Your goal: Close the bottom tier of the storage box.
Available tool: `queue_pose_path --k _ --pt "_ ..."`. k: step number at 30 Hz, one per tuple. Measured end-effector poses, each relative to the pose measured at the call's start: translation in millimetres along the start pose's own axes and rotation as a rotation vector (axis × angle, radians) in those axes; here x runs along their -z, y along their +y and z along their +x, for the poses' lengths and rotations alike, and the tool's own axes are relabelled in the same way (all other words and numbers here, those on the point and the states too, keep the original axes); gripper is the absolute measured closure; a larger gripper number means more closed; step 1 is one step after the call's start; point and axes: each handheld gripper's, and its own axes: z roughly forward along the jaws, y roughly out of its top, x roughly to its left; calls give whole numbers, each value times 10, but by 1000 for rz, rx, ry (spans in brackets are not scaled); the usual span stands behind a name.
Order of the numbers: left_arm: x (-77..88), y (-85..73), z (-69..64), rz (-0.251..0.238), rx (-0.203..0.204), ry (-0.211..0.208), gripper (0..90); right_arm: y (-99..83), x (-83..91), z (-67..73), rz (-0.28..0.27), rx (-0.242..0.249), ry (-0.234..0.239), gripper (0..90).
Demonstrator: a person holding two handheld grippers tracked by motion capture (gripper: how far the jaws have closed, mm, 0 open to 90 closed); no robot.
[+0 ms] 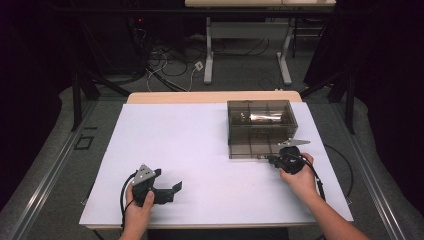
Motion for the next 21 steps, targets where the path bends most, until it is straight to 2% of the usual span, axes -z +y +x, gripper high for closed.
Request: queue_pose_path --k 15,21 --pt "2 0 2 1 0 -1 27 42 -27 0 -8 -4 -9 900" --pt "2 1 4 2 -2 -1 27 53 -36 7 -11 -21 -19 900"
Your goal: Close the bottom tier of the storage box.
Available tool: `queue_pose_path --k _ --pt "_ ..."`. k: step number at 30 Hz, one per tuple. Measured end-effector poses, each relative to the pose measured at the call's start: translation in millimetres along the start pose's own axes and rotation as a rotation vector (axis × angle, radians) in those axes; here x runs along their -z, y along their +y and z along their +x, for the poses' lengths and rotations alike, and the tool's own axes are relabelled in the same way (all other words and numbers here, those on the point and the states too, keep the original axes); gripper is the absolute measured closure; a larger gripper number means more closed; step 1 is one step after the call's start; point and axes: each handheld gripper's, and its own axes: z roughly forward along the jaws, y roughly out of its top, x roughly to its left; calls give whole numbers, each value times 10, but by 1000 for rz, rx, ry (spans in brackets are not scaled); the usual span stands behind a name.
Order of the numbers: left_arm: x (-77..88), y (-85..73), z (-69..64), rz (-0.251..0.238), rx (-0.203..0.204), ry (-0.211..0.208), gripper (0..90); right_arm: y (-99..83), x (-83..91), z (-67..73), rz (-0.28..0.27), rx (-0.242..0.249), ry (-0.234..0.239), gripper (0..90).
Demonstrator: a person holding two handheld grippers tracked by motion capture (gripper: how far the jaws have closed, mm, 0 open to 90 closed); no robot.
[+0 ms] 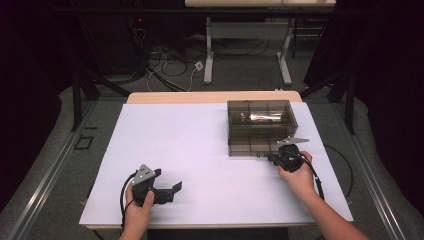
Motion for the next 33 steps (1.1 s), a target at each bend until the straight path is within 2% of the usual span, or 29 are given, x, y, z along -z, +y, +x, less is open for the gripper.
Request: queue_pose_path --k 33 --pt "-2 0 1 1 -2 1 27 68 -107 -75 -33 -72 -21 900"
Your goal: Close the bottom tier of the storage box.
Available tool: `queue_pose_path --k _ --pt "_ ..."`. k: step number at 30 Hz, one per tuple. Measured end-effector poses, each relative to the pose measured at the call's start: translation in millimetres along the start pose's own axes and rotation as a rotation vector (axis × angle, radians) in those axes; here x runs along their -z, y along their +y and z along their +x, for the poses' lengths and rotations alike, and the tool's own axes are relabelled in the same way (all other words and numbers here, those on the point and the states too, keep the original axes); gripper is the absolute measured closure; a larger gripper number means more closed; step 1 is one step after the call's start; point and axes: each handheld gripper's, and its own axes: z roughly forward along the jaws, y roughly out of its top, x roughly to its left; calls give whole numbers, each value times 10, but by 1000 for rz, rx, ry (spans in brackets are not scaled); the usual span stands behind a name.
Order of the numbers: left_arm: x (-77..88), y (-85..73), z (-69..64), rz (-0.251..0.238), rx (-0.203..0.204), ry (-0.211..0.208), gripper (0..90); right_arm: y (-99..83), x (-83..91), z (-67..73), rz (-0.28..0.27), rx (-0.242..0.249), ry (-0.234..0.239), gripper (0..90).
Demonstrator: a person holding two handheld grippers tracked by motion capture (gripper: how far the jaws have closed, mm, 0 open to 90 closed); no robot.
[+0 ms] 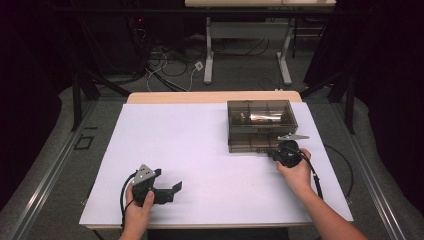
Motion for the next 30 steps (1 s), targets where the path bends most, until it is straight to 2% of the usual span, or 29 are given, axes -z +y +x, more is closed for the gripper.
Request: queue_pose_path --k 17,24,30 --pt "-13 2 10 0 11 1 28 20 -71 -41 -25 -21 -15 900" --pt "-34 -8 24 1 30 0 28 23 -104 -79 -40 -37 -6 900" --pt "-33 -16 17 4 30 2 28 16 -127 -87 -56 -41 -23 900"
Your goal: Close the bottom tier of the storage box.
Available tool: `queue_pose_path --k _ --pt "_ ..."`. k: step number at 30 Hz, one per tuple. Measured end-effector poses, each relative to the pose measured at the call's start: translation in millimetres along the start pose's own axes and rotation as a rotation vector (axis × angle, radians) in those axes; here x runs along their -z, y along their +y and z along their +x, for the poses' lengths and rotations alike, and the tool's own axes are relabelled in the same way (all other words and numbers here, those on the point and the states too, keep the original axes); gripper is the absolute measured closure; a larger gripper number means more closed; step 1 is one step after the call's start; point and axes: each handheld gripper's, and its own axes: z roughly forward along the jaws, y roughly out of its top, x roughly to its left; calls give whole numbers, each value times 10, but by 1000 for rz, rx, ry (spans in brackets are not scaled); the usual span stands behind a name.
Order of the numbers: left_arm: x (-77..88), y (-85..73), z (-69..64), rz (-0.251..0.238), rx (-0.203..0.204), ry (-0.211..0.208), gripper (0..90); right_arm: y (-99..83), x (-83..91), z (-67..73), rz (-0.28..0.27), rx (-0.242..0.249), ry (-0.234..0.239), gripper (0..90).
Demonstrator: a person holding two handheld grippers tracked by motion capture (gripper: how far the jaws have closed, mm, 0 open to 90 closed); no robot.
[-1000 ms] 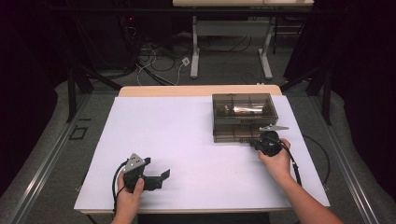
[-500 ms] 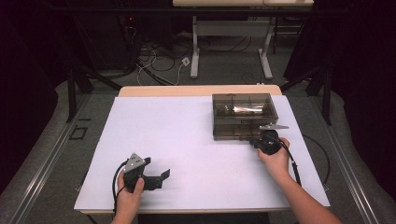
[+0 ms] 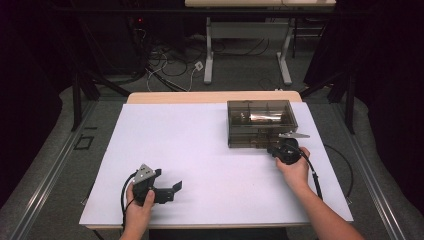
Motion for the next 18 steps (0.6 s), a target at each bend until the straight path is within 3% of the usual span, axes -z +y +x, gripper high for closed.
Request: queue_pose_path --k 10,18 --pt "5 -6 13 7 -14 4 28 -4 -14 -15 -21 -16 -15 900" --pt "31 -19 8 4 -1 9 28 4 -27 -29 -49 -29 -20 900"
